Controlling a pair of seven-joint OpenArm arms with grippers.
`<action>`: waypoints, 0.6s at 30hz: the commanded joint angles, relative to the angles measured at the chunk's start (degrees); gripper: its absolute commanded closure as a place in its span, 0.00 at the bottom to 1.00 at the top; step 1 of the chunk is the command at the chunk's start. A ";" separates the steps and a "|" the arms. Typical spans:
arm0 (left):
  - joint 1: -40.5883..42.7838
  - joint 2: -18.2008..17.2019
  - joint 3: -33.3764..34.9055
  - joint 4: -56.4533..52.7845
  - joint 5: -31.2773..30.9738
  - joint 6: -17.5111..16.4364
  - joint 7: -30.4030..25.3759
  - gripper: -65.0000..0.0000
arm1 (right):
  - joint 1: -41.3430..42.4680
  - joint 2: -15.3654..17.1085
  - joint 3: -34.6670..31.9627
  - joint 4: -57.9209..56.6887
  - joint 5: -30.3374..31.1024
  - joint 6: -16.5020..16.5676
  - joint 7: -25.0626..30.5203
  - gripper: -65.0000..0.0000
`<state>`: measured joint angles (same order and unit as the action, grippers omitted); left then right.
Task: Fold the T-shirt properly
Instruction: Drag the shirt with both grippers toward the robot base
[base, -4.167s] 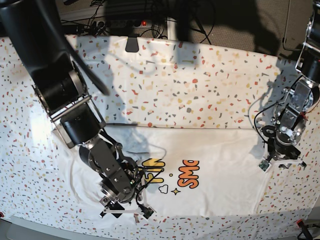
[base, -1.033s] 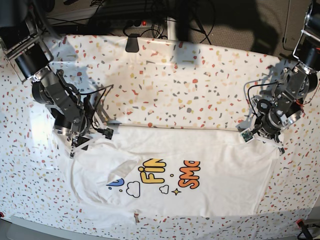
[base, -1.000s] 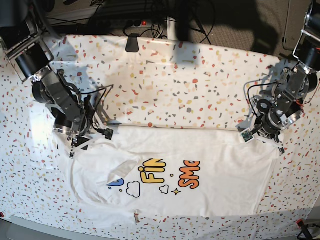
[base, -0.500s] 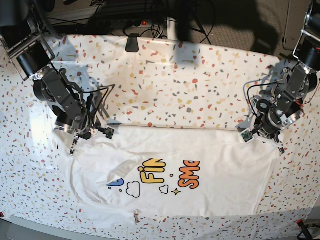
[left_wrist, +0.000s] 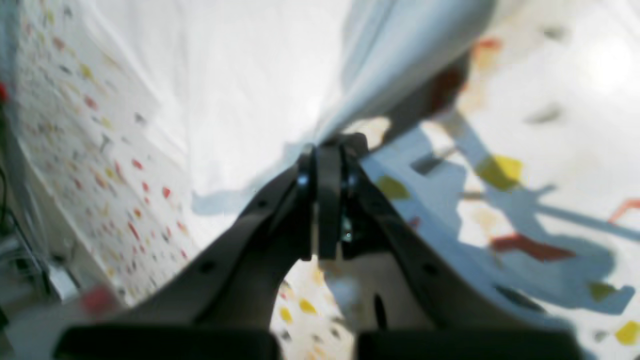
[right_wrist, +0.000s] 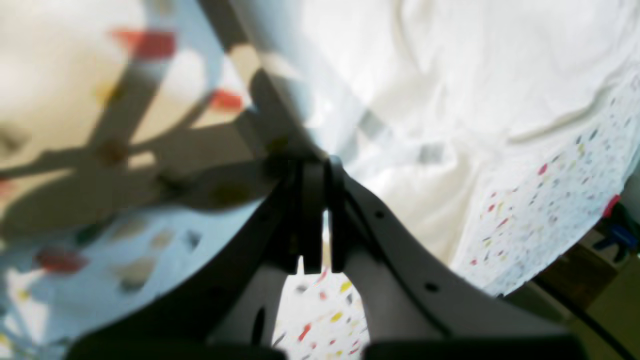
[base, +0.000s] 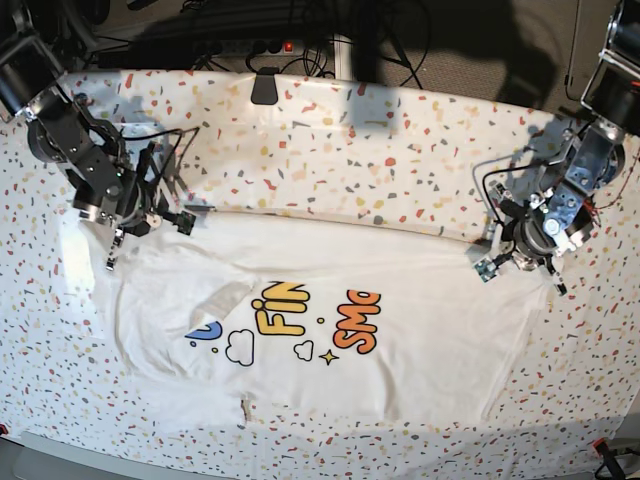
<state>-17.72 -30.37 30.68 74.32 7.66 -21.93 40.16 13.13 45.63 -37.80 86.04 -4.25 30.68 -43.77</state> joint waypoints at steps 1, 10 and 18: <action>0.44 -0.94 -0.52 1.66 0.37 0.31 2.05 1.00 | 0.44 2.69 0.66 1.64 -0.94 -1.22 -1.36 1.00; 13.42 -1.11 -0.52 16.06 0.42 4.24 9.68 1.00 | -5.31 11.52 0.66 10.08 2.16 -2.27 -6.51 1.00; 24.44 -1.09 -0.52 26.84 0.44 6.84 15.30 1.00 | -12.61 18.01 0.66 13.46 2.16 -2.89 -8.37 1.00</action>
<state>6.44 -30.63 30.37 100.88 8.93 -14.72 52.99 -0.14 61.84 -37.93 99.11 -1.02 28.12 -50.00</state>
